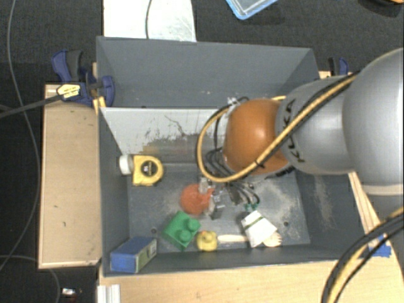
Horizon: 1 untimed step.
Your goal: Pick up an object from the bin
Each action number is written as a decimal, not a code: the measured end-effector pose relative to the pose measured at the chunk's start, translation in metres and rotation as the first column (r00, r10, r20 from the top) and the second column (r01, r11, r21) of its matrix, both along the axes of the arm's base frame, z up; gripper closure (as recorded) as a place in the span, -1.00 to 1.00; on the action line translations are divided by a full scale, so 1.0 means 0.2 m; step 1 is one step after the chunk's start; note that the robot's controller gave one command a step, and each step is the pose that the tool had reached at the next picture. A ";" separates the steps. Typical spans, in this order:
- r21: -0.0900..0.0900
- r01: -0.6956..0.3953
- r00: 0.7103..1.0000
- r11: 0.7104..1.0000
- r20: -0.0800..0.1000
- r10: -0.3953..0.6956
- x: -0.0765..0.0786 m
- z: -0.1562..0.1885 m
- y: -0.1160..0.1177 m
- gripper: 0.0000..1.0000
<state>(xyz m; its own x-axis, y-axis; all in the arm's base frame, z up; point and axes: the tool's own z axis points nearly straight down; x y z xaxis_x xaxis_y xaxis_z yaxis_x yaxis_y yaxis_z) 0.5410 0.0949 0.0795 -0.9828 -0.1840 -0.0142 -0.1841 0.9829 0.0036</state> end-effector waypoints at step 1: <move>0.000 0.000 1.000 1.000 0.000 0.000 0.00 0.00 0.00 1.00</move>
Offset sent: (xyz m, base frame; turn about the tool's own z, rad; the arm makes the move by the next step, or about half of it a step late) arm -0.0048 0.0029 0.1586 0.0135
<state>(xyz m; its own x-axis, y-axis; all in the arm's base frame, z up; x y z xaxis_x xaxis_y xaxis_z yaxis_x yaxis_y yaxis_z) 0.5409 0.0948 0.0799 -0.9829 -0.1838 -0.0140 -0.1838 0.9830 0.0037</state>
